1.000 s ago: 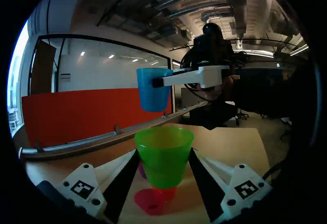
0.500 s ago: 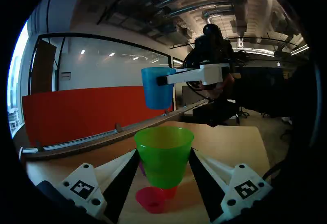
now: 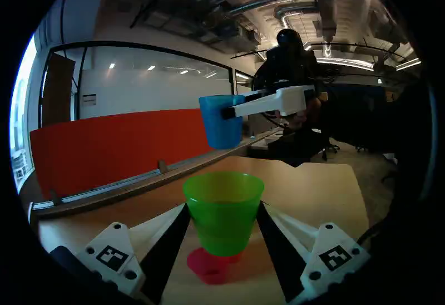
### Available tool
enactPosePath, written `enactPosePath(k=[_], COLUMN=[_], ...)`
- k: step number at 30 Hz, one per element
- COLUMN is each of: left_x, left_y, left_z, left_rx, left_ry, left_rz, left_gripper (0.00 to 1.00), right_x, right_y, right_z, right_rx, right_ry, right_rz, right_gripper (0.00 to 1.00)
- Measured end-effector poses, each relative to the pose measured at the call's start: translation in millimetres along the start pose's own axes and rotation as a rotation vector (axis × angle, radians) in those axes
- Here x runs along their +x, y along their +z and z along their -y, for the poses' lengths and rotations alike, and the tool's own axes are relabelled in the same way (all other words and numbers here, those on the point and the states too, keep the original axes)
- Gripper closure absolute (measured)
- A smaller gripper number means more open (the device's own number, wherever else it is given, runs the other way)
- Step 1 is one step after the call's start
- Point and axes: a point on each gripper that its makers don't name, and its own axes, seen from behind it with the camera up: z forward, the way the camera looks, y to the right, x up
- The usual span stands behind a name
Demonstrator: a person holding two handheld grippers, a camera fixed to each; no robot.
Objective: Pour water
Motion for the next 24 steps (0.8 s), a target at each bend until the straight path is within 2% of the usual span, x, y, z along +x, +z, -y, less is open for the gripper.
enactPosePath(k=[11, 24], left_x=[-12.8, -30.1], left_y=[-4.4, -3.0], left_z=[-2.4, -9.7], left_rx=[-0.022, -0.046], left_ry=[-0.031, -0.011], left_rz=[0.039, 0.105], left_gripper=[0.18, 0.18], right_x=[-27.9, -53.1], right_y=[-10.1, -20.6], right_z=[0.3, 8.2], right_rx=[0.010, 0.023], right_ry=[0.000, -0.013], right_rz=[0.048, 0.086], right_gripper=[0.10, 0.10])
